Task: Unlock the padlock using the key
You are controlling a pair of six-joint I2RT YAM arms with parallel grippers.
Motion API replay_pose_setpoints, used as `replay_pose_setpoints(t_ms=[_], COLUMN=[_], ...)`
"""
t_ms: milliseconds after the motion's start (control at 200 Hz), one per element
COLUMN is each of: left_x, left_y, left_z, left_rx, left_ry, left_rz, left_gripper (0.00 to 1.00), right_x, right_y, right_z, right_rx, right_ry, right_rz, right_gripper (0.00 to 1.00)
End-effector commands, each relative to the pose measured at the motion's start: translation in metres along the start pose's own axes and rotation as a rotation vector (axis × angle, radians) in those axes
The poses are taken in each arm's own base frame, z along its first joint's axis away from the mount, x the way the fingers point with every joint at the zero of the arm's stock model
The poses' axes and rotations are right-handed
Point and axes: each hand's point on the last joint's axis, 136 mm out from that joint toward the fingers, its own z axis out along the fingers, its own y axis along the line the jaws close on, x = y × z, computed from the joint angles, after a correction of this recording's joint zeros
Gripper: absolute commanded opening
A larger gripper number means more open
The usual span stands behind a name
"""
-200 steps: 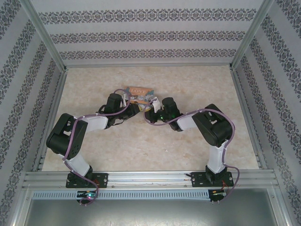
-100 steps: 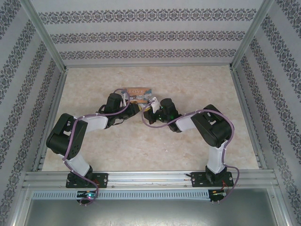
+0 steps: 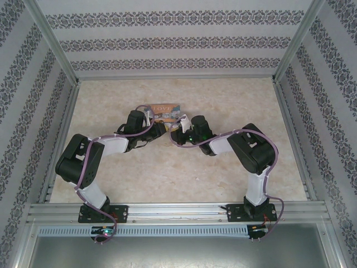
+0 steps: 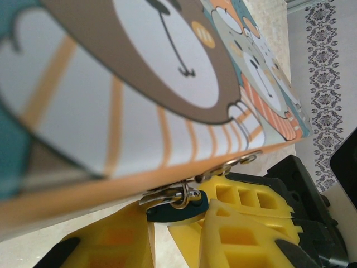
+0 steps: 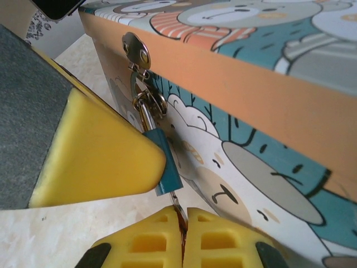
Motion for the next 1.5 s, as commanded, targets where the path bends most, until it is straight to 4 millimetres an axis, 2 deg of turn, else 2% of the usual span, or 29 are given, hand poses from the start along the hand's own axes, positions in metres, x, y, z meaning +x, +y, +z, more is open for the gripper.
replay_pose_setpoints(t_ms=[0, 95, 205, 450, 695, 864, 1089, 1254, 1354, 1499], left_x=[0.053, 0.053, 0.053, 0.045, 0.035, 0.028, 0.015, 0.006, 0.005, 0.006], left_y=[-0.015, -0.013, -0.012, -0.007, -0.003, 0.007, 0.015, 0.023, 0.024, 0.024], left_z=[0.007, 0.007, 0.008, 0.004, -0.007, -0.021, -0.055, -0.079, -0.085, -0.083], left_rx=[0.086, 0.082, 0.085, 0.087, 0.057, 0.013, -0.015, -0.011, 0.012, 0.058], left_ry=[0.223, 0.224, 0.225, 0.188, 0.142, 0.09, -0.015, -0.104, -0.136, -0.143], left_rz=[0.016, 0.016, 0.011, -0.007, -0.006, -0.025, -0.035, -0.075, -0.107, -0.162], left_gripper=[0.2, 0.2, 0.2, 0.21, 0.38, 0.5, 0.6, 0.6, 0.6, 0.6], right_x=[-0.093, -0.103, -0.101, -0.05, 0.0, 0.02, 0.031, 0.031, 0.027, 0.023], right_y=[0.041, 0.044, 0.048, 0.032, 0.02, 0.017, 0.023, 0.03, 0.035, 0.043], right_z=[0.001, 0.002, 0.006, 0.016, 0.016, 0.017, 0.019, 0.02, 0.019, 0.019], right_rx=[-0.116, -0.123, -0.133, -0.073, -0.008, 0.004, 0.002, -0.019, -0.043, -0.063], right_ry=[-0.262, -0.282, -0.279, -0.208, -0.133, -0.105, -0.081, -0.08, -0.091, -0.105], right_rz=[-0.156, -0.162, -0.157, -0.073, 0.012, 0.061, 0.094, 0.153, 0.223, 0.304], right_gripper=[0.0, 0.0, 0.0, 0.0, 0.0, 0.0, 0.0, 0.0, 0.0, 0.0])
